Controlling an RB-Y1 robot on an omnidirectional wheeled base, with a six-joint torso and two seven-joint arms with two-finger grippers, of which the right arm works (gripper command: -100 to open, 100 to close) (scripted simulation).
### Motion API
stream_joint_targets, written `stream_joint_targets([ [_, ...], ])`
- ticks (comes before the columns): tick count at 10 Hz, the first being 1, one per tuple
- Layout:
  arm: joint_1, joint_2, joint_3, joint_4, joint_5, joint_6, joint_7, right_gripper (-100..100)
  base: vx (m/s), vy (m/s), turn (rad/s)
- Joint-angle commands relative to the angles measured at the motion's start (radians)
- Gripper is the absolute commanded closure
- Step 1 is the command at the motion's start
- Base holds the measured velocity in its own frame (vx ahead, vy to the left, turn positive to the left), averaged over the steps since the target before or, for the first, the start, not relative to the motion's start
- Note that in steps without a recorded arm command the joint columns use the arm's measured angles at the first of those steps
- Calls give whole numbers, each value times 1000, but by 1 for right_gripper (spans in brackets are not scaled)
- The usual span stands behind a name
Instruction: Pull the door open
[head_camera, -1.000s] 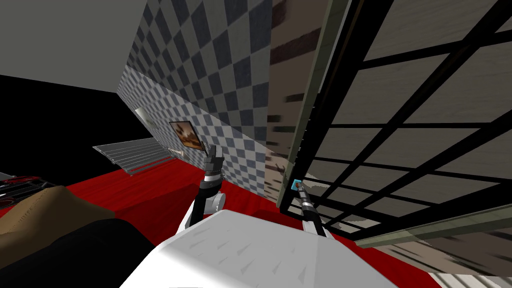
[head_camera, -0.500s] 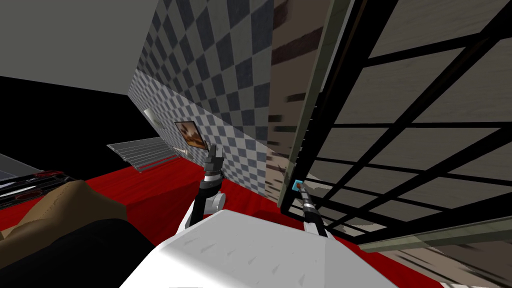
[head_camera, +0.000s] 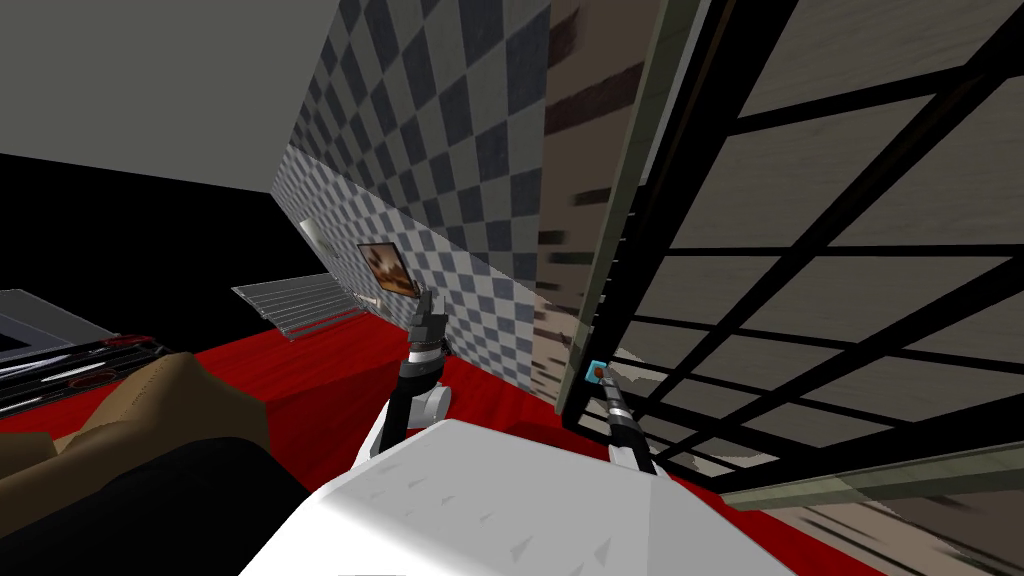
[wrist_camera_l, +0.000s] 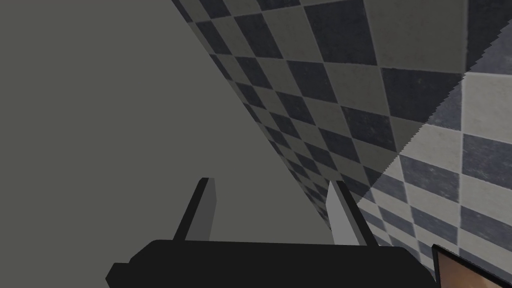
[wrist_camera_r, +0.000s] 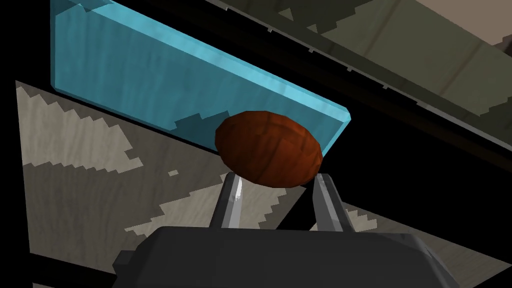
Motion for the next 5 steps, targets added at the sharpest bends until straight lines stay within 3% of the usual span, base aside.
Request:
stream_joint_targets([
  [1,-8,18,30,10,-12,-4,-50,100,-40,-15,90],
  [3,-5,14,35,9,-27,-5,-96,100,-29,-15,87],
  [5,-5,14,35,9,-27,-5,-103,100,-18,-4,6],
])
